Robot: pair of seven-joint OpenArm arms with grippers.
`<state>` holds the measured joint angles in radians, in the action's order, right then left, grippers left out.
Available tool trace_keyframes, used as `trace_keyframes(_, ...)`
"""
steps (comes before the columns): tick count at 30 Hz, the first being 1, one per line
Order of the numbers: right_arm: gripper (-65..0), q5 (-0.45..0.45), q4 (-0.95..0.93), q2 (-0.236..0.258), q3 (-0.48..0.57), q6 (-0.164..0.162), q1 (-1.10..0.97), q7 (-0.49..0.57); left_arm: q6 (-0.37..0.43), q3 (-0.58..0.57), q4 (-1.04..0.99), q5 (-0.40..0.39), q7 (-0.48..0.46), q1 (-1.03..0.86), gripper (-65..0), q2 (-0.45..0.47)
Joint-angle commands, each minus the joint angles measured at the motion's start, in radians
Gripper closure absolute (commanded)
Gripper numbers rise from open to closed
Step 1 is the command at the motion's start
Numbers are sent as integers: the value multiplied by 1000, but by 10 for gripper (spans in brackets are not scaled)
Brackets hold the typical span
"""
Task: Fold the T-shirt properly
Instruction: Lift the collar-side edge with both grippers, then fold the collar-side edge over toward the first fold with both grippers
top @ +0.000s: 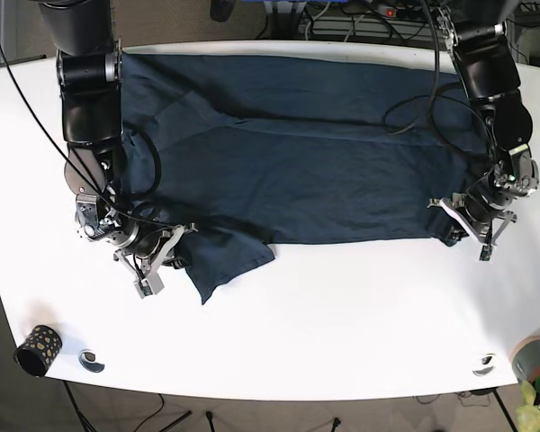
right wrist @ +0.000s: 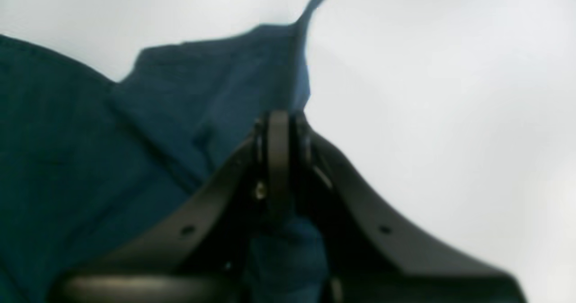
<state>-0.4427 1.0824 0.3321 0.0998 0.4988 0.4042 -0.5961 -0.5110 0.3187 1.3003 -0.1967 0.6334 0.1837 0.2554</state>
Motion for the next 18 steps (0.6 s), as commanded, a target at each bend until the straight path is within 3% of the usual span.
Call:
trace_keyframes(1,0,-14,83,23,-8,5,11,-15,5,7,51,-2,-19,17,0,15)
trace_keyframes(9,0,-9,328,35,-168,5,-106,-160,5,9,206,-4,-7,-71,0,17)
trace_keyframes(18,0,-15,540,31,-243,10,-268,-216,5,9,373,-4,-5,-175,0,17)
